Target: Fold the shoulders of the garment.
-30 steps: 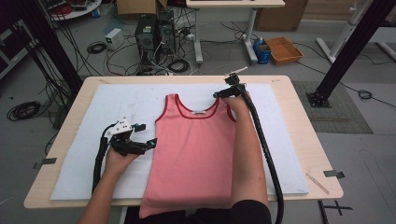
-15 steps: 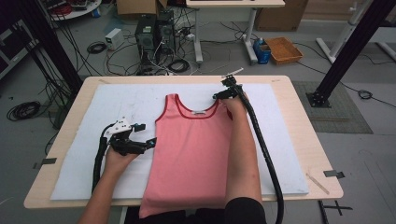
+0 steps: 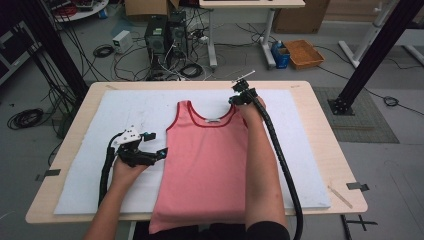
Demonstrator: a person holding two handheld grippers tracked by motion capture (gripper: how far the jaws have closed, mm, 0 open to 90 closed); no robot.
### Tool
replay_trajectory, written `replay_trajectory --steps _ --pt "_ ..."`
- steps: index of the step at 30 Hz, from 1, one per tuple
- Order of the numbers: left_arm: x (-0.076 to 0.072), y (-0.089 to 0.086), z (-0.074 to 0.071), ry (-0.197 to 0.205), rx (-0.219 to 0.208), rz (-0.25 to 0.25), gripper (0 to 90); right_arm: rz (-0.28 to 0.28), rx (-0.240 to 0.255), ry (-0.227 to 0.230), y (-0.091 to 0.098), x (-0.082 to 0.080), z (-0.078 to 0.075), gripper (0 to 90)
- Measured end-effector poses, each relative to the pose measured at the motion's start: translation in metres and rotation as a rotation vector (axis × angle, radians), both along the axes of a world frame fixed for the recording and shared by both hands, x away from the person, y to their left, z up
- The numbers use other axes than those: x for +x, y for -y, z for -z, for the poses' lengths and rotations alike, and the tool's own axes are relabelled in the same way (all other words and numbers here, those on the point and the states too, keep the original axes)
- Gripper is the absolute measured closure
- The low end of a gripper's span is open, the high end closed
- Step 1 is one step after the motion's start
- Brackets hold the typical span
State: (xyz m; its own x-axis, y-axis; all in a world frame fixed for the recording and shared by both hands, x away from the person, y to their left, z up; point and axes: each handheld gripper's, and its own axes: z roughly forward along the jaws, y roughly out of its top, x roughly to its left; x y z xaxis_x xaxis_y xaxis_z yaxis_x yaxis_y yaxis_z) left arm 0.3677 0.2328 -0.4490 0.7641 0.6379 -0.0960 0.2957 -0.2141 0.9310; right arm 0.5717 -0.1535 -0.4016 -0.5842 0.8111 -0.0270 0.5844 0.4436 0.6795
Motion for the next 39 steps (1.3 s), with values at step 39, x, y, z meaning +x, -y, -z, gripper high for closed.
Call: replay_trajectory --steps 39 --pt "-0.004 0.005 0.000 0.036 0.043 -0.017 15.2 -0.181 0.157 0.183 0.041 -0.204 0.019 57.3"
